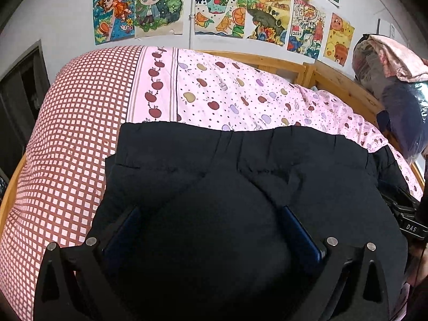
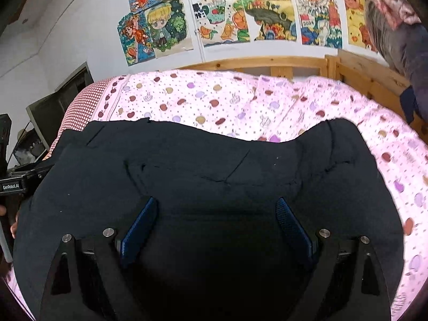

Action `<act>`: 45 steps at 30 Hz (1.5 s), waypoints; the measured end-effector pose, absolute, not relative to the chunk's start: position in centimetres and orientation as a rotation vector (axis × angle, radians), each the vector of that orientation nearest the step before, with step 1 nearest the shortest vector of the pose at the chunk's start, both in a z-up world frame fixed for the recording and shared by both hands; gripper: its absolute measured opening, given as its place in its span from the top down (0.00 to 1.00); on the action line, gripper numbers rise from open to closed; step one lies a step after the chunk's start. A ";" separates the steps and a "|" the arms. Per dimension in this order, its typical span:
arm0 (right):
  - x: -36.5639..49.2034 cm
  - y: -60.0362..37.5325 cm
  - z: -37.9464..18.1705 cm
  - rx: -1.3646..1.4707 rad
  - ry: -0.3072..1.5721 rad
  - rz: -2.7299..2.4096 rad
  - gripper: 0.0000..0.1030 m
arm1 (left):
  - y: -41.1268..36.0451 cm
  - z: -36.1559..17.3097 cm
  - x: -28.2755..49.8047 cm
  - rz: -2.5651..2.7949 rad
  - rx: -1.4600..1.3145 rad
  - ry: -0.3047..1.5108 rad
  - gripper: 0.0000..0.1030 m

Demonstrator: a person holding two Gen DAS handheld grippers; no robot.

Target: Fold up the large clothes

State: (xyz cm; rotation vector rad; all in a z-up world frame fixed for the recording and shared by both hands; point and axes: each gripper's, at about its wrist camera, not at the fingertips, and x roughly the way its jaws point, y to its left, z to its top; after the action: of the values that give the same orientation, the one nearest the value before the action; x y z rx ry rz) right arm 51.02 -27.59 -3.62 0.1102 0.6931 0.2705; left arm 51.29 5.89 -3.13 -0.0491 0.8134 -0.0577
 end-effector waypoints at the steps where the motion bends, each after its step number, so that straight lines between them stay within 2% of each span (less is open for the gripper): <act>1: 51.1 -27.7 -3.8 0.117 0.695 0.274 0.14 | 6.0 -3.3 51.3 -0.062 -0.055 0.814 0.00; 28: 50.8 -27.7 -6.1 0.172 0.644 0.269 0.12 | 6.1 -4.2 51.2 -0.067 -0.053 0.790 0.00; 45: 46.5 -30.5 -2.8 0.168 0.600 0.243 0.12 | 9.4 -0.5 46.3 -0.104 -0.200 0.697 0.00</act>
State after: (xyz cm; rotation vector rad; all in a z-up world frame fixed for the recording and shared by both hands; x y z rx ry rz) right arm 46.53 -30.51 -2.78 0.1682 0.6001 0.2434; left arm 46.30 9.43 -0.54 -0.2001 0.6966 -0.1045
